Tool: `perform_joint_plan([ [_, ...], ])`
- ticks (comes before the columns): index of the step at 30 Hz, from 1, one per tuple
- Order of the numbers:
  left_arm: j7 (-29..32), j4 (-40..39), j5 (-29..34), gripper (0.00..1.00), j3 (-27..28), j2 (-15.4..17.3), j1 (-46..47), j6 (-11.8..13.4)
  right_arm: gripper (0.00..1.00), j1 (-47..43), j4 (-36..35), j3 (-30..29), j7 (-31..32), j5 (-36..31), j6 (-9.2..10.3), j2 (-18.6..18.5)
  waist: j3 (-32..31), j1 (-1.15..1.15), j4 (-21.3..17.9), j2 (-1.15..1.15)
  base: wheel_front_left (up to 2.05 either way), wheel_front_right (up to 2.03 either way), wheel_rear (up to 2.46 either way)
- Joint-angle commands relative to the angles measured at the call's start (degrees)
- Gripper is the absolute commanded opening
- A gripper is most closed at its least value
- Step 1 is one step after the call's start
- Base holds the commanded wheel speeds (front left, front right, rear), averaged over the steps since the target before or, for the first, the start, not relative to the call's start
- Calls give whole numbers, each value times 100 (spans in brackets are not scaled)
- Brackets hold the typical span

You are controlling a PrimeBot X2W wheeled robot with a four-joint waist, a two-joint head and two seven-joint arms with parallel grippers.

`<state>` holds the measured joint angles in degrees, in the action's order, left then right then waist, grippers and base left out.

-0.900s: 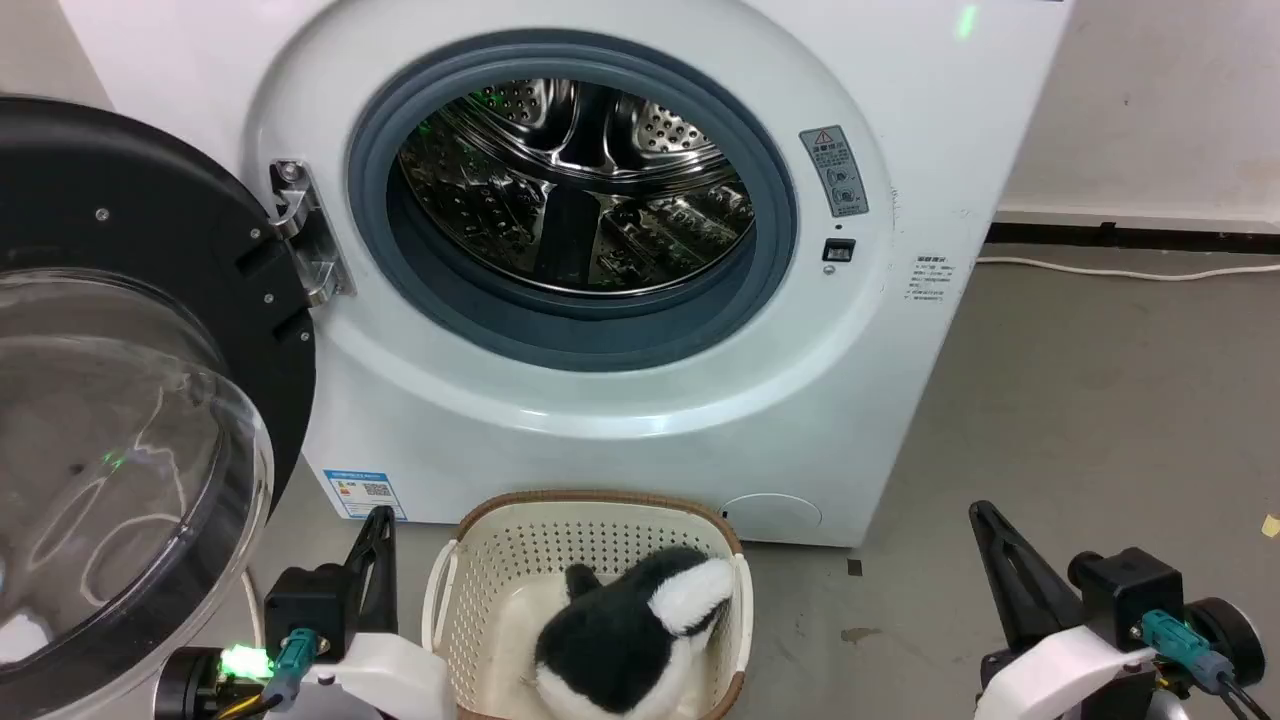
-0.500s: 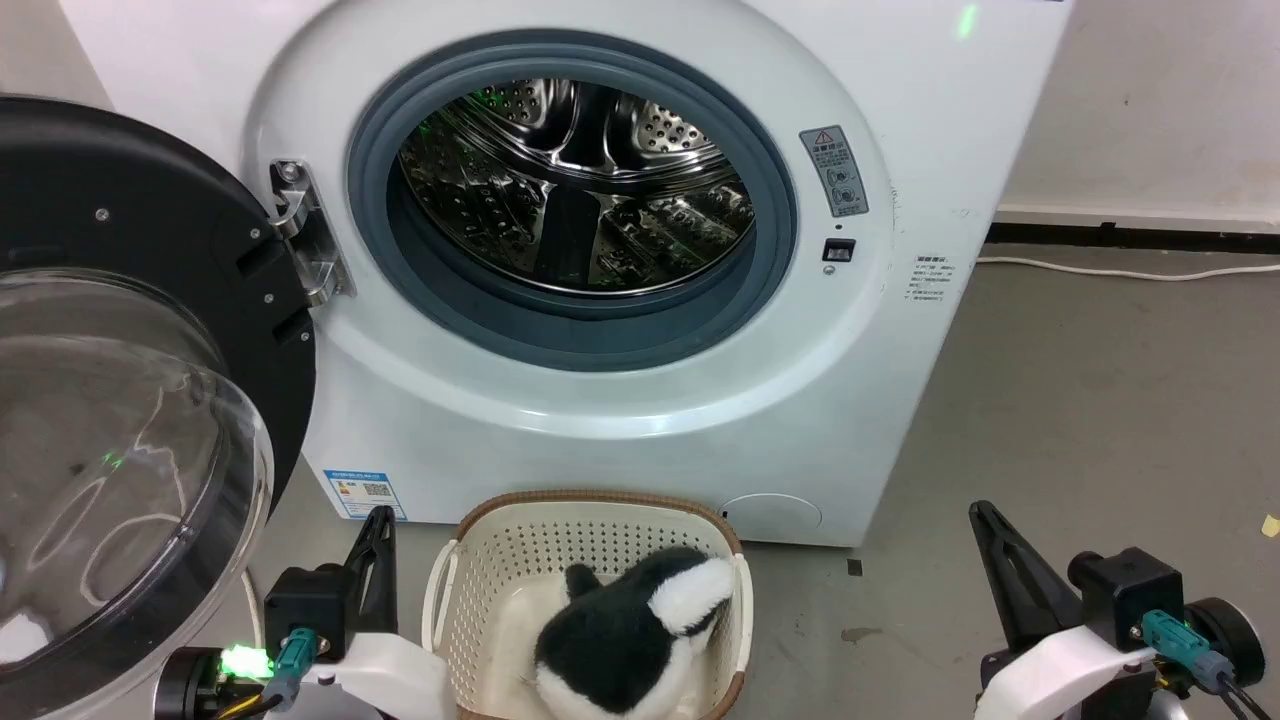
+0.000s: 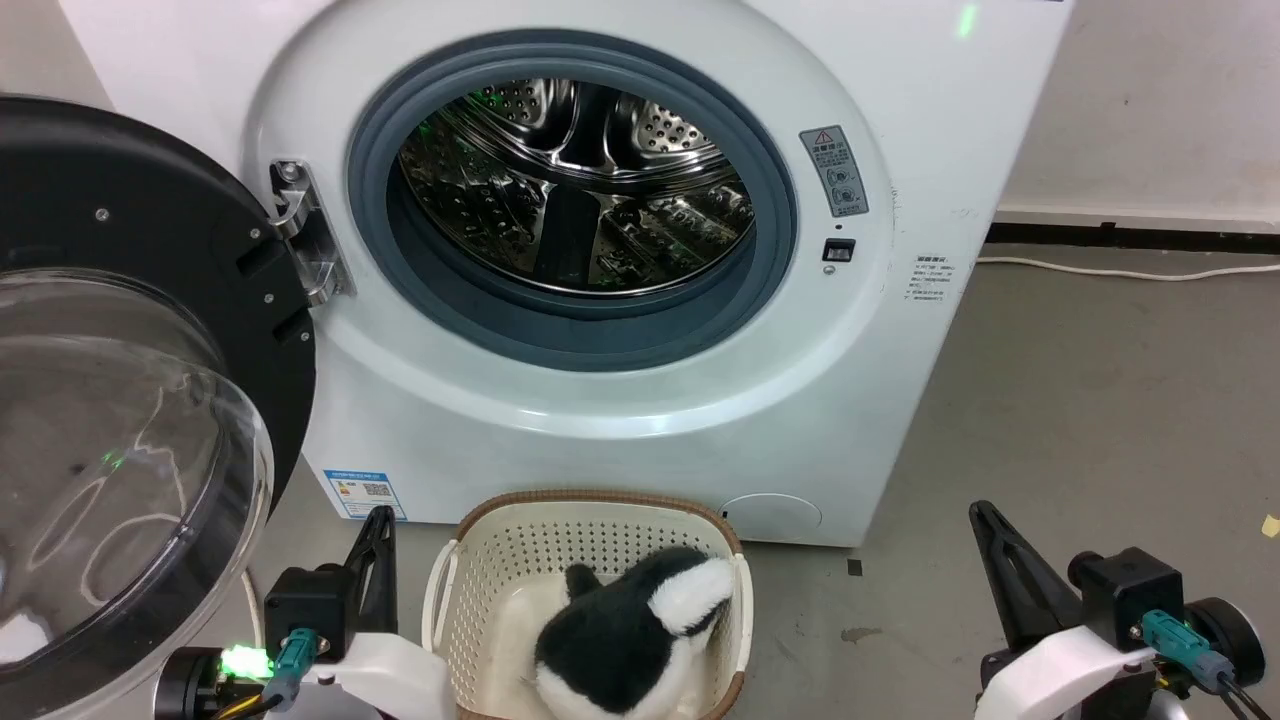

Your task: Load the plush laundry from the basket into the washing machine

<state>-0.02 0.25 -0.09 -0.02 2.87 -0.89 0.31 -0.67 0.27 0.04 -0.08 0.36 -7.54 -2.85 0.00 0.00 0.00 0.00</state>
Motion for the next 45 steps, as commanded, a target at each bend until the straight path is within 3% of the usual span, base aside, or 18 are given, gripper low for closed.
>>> perform_joint_plan([
  [1, 2, -25, 9, 0, 2, 0, 89, -31, 0, 67, -27, -4, 8, -36, 5, -3, 0, 0, 0, 0, 0, 0, 0],
  [9, 2, -25, 9, 0, 2, 0, 89, -31, 0, 67, -27, -4, 8, -36, 5, -3, 0, 0, 0, 0, 0, 0, 0],
  [10, -1, 0, 0, 100, -1, 0, 0, 0, 100, 0, 0, 0, -1, 1, 0, 0, 0, 0, 0, 0, 0, 0, 0],
  [26, -140, -6, -27, 100, -95, 1, -19, 47, 100, -18, -6, -31, -140, 140, 1, 0, 40, 0, -66, 0, 0, 0, 0],
  [45, -355, 368, 34, 100, -266, 144, 312, 38, 100, 219, -139, -52, -355, 426, 1, -1, 783, 0, -464, 0, 0, 0, 0],
])
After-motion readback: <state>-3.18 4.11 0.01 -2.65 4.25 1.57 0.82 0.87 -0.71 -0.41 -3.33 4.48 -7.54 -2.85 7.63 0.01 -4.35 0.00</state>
